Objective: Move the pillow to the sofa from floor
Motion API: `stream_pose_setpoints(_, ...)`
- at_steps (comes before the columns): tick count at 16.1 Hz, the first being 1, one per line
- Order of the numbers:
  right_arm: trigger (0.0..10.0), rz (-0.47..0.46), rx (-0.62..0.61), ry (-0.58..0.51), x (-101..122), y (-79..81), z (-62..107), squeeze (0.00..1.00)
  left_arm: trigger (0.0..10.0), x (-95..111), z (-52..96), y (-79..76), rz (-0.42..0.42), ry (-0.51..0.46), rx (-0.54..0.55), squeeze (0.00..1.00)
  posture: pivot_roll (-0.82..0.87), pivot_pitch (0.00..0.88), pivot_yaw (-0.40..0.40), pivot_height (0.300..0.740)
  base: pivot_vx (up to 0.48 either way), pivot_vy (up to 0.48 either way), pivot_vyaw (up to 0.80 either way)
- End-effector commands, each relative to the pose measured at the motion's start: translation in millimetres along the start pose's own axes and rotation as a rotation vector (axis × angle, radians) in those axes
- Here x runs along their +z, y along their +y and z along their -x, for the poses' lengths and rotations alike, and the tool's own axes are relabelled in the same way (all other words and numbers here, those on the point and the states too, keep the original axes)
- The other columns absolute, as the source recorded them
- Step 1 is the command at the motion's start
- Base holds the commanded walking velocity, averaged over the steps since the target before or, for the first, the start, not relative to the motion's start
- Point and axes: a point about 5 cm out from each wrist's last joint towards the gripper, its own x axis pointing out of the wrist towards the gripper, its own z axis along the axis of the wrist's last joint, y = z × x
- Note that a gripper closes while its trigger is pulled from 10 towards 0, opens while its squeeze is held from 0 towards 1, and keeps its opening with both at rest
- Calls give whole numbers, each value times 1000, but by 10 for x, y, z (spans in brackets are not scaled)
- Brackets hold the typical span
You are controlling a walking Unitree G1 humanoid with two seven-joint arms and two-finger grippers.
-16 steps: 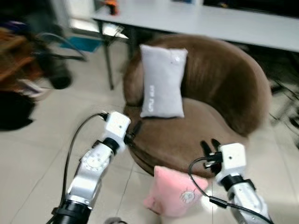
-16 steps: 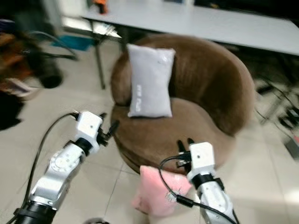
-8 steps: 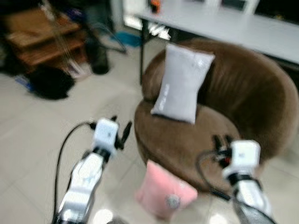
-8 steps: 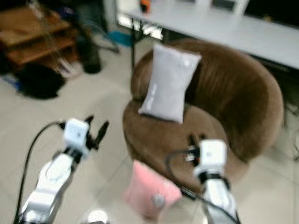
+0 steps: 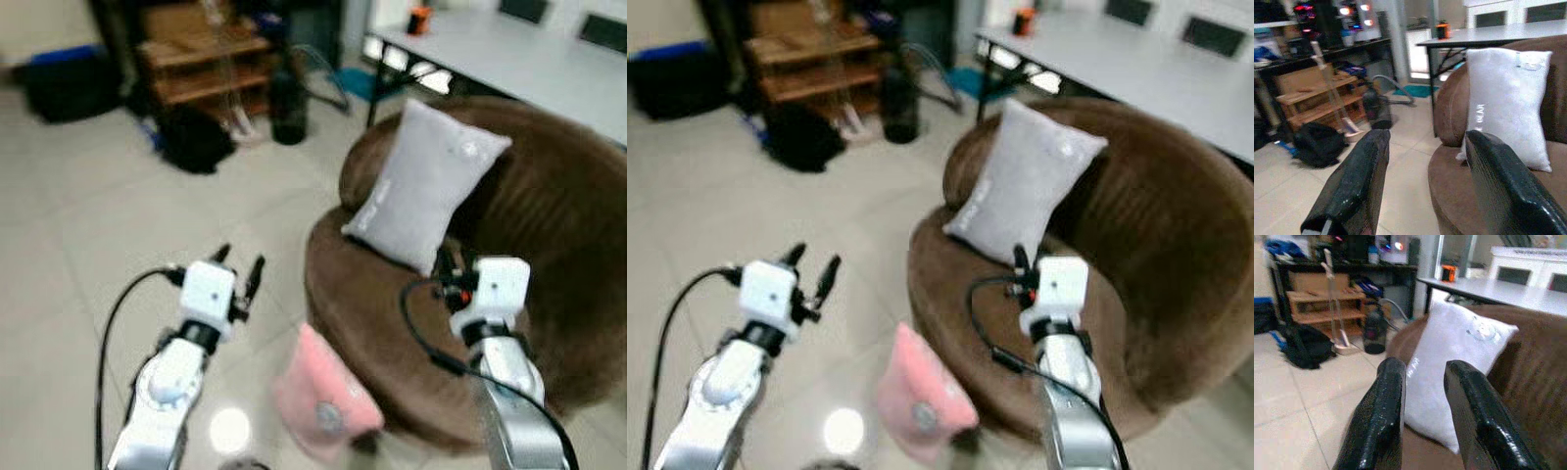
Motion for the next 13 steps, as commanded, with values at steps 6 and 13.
stream_pose_setpoints(6,10000,-93,147,131,-218,85,286,0,10000,44,-178,44,-60,-17,-27,0,44,24,-40,740,0,0,0)
stream_pose_setpoints(13,10000,-102,165,128,-203,69,411,0,10000,48,-264,-35,-61,-36,-61,0,26,15,-28,675,0,0,0)
